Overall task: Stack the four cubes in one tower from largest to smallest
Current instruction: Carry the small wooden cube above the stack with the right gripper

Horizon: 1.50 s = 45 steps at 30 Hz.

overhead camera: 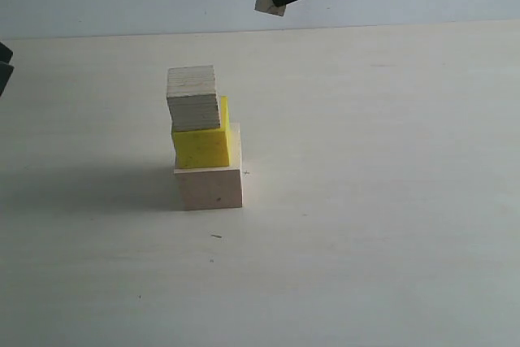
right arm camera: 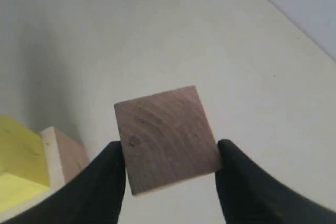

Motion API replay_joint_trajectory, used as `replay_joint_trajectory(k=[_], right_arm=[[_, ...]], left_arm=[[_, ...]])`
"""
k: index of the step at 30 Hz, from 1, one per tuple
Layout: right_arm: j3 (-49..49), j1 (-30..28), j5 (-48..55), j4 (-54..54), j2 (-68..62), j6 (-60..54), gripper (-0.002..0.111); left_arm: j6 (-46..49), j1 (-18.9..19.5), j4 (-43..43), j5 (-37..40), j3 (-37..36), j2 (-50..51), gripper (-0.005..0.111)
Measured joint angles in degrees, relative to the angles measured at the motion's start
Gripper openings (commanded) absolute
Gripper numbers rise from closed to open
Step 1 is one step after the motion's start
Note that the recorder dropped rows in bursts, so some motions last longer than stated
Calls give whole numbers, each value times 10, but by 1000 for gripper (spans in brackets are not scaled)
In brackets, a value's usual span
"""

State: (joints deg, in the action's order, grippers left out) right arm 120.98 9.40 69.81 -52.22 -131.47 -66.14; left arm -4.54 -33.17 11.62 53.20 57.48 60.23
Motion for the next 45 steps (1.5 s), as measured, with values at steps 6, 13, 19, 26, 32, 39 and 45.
replay_joint_trajectory(k=[6, 13, 19, 26, 32, 39, 45], right_arm=[[-60, 1, 0, -30, 66, 1, 0], [-148, 36, -23, -31, 132, -6, 0], [-214, 86, -57, -24, 151, -71, 0], [-223, 112, -39, -24, 154, -144, 0], [-224, 120, -41, -6, 173, -108, 0], [-224, 147, -55, 28, 215, -42, 0], [-224, 162, -53, 64, 217, -19, 0]], left_arm=[[0, 0, 8, -9, 0, 0, 0], [0, 0, 12, -9, 0, 0, 0], [0, 0, 22, -9, 0, 0, 0], [0, 0, 27, -10, 0, 0, 0], [0, 0, 27, -10, 0, 0, 0], [0, 0, 27, -10, 0, 0, 0], [0, 0, 27, -10, 0, 0, 0]])
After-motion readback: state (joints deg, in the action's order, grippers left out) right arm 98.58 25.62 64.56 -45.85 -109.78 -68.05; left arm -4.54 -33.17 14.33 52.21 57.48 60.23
